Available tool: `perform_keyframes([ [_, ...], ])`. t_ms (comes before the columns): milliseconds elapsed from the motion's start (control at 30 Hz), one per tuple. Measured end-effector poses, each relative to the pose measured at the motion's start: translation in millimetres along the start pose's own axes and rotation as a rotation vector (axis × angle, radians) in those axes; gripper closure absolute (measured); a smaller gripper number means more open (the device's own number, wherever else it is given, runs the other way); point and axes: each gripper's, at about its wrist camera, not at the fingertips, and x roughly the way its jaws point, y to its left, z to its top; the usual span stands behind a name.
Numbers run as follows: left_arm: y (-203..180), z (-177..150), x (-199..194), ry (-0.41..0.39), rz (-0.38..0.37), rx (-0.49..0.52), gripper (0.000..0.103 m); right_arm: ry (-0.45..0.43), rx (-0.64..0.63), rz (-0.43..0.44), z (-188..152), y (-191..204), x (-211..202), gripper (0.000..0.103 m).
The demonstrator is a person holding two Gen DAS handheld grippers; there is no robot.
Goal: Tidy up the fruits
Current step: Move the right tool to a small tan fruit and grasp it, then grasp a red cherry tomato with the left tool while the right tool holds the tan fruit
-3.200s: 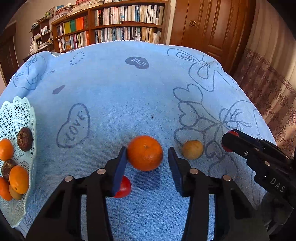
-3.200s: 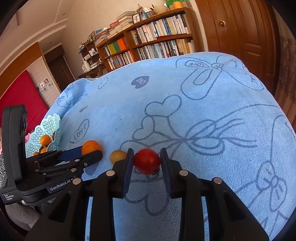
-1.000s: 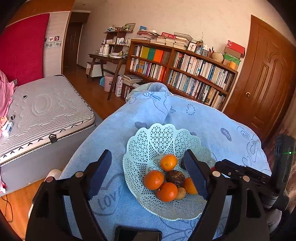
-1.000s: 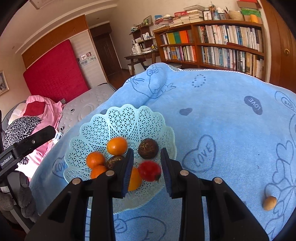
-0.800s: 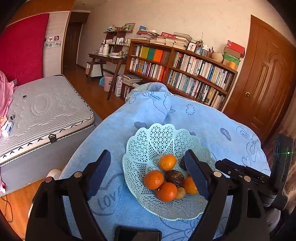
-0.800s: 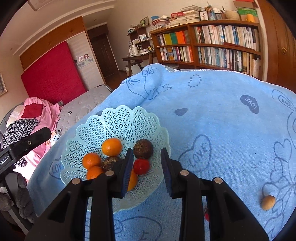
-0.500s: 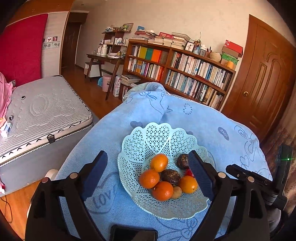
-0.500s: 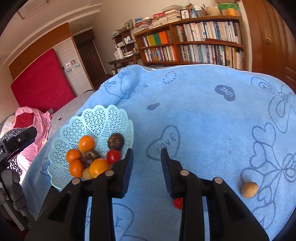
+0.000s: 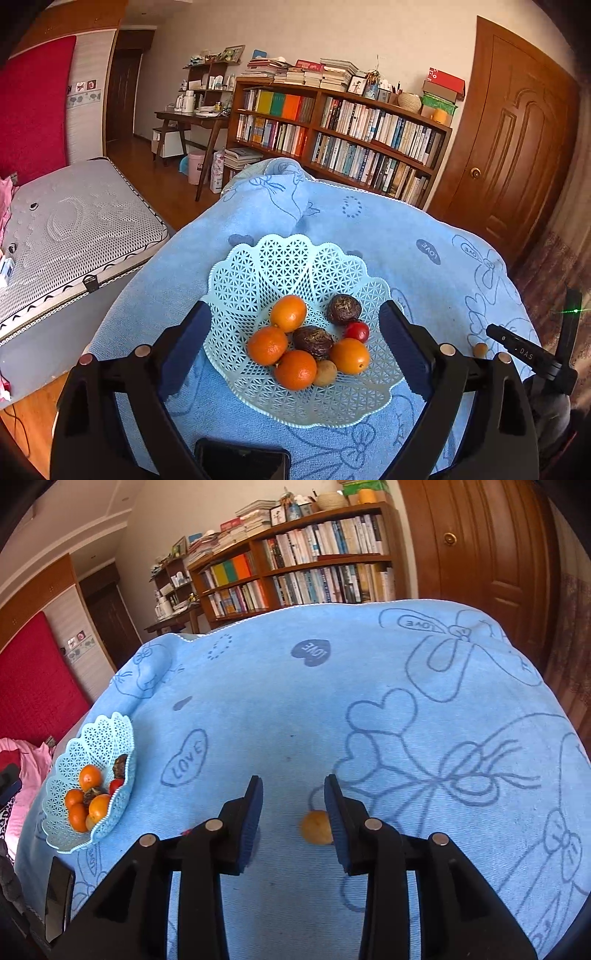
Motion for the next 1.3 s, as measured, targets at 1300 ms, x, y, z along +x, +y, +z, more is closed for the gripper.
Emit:
perform_keyframes([
  [1300, -79.1, -27.4, 9.3, 0.069, -0.059, 0.113, 0.009, 0.07, -0.117, -0.008, -14.8, -3.6, 13.2, 0.074],
])
